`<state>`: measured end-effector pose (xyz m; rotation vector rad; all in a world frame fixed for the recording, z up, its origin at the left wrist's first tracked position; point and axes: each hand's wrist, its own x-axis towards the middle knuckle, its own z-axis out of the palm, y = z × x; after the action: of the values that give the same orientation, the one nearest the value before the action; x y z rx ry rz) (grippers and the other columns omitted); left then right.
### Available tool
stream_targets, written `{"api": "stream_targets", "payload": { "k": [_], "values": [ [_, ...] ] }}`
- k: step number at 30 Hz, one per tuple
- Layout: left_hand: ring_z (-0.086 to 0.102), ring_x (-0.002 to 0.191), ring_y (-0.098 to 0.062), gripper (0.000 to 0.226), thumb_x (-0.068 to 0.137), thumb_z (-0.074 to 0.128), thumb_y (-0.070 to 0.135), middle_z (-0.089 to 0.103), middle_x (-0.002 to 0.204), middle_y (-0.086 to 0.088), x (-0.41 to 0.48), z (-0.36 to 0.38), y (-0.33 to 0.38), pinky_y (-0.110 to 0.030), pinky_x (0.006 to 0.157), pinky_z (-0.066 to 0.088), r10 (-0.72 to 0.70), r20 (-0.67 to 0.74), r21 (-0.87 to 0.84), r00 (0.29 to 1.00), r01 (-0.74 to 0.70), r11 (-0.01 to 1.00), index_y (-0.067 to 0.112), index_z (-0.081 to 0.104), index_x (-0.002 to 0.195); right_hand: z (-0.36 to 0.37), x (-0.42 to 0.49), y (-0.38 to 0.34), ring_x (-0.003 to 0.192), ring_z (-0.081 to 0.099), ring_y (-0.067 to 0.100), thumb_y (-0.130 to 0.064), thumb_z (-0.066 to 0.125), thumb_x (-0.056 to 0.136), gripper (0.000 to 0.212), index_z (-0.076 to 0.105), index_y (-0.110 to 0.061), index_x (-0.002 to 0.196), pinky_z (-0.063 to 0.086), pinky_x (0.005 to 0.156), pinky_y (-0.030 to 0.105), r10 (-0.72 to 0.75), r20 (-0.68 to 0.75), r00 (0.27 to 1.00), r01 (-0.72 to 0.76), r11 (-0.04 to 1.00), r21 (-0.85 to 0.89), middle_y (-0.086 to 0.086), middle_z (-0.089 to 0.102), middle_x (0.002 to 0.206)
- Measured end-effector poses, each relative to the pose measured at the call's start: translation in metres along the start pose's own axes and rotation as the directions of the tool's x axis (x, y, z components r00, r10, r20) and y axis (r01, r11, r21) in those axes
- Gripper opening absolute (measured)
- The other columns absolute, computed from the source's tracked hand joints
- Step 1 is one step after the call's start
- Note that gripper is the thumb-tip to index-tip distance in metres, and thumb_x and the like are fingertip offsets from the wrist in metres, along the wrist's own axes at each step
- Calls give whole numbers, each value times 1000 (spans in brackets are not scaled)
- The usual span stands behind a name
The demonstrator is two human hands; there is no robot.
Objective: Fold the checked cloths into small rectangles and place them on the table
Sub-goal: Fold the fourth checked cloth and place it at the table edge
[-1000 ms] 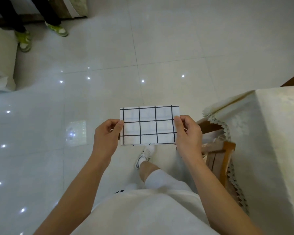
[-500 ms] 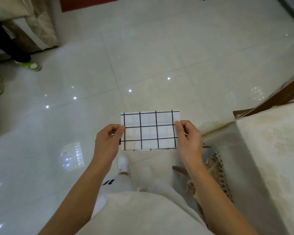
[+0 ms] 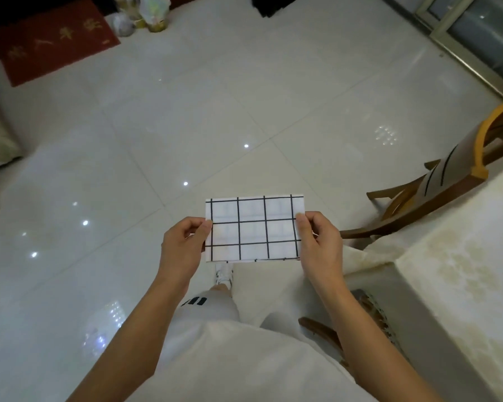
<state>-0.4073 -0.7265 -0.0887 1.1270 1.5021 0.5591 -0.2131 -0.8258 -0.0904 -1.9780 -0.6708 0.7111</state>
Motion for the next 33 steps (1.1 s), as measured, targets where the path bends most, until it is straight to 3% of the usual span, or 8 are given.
{"api": "stream_targets", "payload": {
  "k": [9, 15, 17, 22, 29, 33],
  "values": [
    [54, 74, -9, 10, 97, 61, 24, 65, 84, 3, 126, 12, 88, -21, 70, 46, 30, 146, 87, 989, -43, 995, 21, 70, 92, 39, 97, -49, 60, 45, 7, -29, 54, 101, 24, 63, -16, 84, 42, 57, 33, 98, -161, 982, -91, 995, 48, 10, 60, 73],
    [52, 73, -9, 11, 96, 62, 25, 61, 78, 8, 179, 51, 131, -24, 72, 45, 63, 261, 143, 963, -103, 984, 19, 70, 93, 28, 147, -57, 58, 42, 7, -28, 54, 101, 24, 63, -14, 83, 37, 54, 24, 155, -253, 955, -137, 987, 87, 16, 59, 73],
    [52, 72, -10, 11, 96, 62, 25, 59, 77, 9, 193, 71, 143, -24, 71, 45, 63, 290, 157, 955, -112, 981, 19, 70, 91, 21, 164, -55, 59, 43, 8, -29, 54, 101, 24, 63, -15, 84, 39, 55, 27, 180, -283, 942, -157, 982, 102, 15, 59, 73],
    [54, 77, -10, 11, 96, 63, 26, 62, 79, 9, 227, 132, 177, -29, 80, 48, 76, 347, 186, 935, -148, 971, 21, 70, 89, -3, 220, -47, 60, 45, 7, -31, 53, 101, 22, 65, -20, 85, 42, 60, 30, 249, -356, 901, -206, 966, 153, 10, 60, 74],
    [55, 78, -10, 13, 97, 61, 25, 64, 83, 8, 279, 260, 239, -26, 77, 46, 109, 379, 203, 919, -198, 959, 20, 70, 90, -66, 335, -32, 59, 46, 3, -27, 52, 102, 21, 63, -19, 87, 39, 54, 15, 266, -427, 864, -203, 961, 189, -4, 56, 68],
    [53, 70, -5, 14, 98, 59, 25, 60, 73, 10, 294, 337, 283, -23, 71, 43, 121, 400, 229, 909, -227, 947, 17, 69, 91, -118, 397, -28, 60, 47, 1, -29, 50, 102, 21, 61, -21, 85, 40, 56, 15, 307, -446, 840, -249, 951, 186, -2, 57, 70]
  ]
}}
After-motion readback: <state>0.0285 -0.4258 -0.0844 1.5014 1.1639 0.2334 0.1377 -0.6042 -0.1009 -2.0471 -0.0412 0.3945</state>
